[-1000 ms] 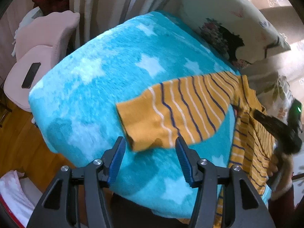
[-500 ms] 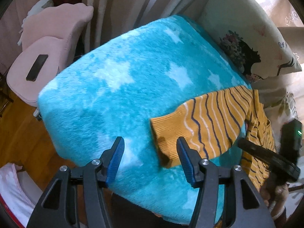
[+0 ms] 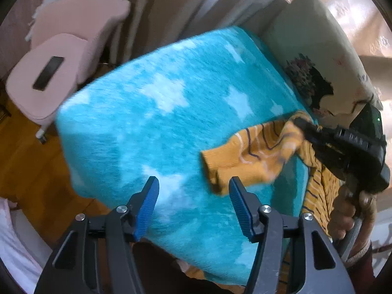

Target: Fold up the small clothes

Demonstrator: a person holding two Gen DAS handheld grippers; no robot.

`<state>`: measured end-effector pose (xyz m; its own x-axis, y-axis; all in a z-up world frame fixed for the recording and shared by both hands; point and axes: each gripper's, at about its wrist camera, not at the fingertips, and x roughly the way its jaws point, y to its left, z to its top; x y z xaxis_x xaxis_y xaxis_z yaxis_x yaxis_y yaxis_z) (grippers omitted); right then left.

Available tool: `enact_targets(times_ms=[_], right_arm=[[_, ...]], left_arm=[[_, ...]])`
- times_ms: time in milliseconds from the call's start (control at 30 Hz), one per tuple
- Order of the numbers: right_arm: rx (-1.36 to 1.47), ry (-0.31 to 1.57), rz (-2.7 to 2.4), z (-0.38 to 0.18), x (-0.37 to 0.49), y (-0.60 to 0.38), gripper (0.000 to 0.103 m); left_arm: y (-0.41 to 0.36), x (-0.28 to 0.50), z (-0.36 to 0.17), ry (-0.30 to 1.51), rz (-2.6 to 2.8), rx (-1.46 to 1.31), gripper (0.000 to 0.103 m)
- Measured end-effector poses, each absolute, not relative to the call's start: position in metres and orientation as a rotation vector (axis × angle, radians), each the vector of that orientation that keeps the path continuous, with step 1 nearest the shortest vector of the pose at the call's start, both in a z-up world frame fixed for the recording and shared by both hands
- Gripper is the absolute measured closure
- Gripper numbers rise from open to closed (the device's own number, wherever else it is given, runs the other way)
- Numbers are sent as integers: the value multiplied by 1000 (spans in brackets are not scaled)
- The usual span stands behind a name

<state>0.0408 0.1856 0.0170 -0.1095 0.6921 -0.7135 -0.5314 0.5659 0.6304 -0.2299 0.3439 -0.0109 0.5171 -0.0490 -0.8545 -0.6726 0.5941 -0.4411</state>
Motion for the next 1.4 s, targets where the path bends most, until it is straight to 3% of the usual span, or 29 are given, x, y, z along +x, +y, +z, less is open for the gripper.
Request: enact_targets(times_ms=[200,300,567,600,633,667,700,1100,1400], right_arm=[[100,1330,1006,12,27,159,93],[114,1284,1021,28,25,150,93],[113,1331,1002,12,9,115,92],[129,1349,990,5,9,111,91],[146,1358,988,1,9,109,91],[164,1366,980,-2,9,105,90],[172,1366,968,-2,8,101,90],[211,1307,824,7,9,26,88],[297,1281,656,7,13,-41,88]], left_arm=[[321,-201,-16,993,310,-829,44],[319,-204,-18,975,285,-857,32],[315,-186,-31,993,276,-902,30],[313,-180,-31,993,279,-897,32],[312,-175,-31,991,279,-884,42],[310,-167,-32,1010,281,-864,81],[312,-160,-37,1049,284,-858,95],[448,-106,37,879,542,-696,95],[378,-51,59,860,335,-647,95]])
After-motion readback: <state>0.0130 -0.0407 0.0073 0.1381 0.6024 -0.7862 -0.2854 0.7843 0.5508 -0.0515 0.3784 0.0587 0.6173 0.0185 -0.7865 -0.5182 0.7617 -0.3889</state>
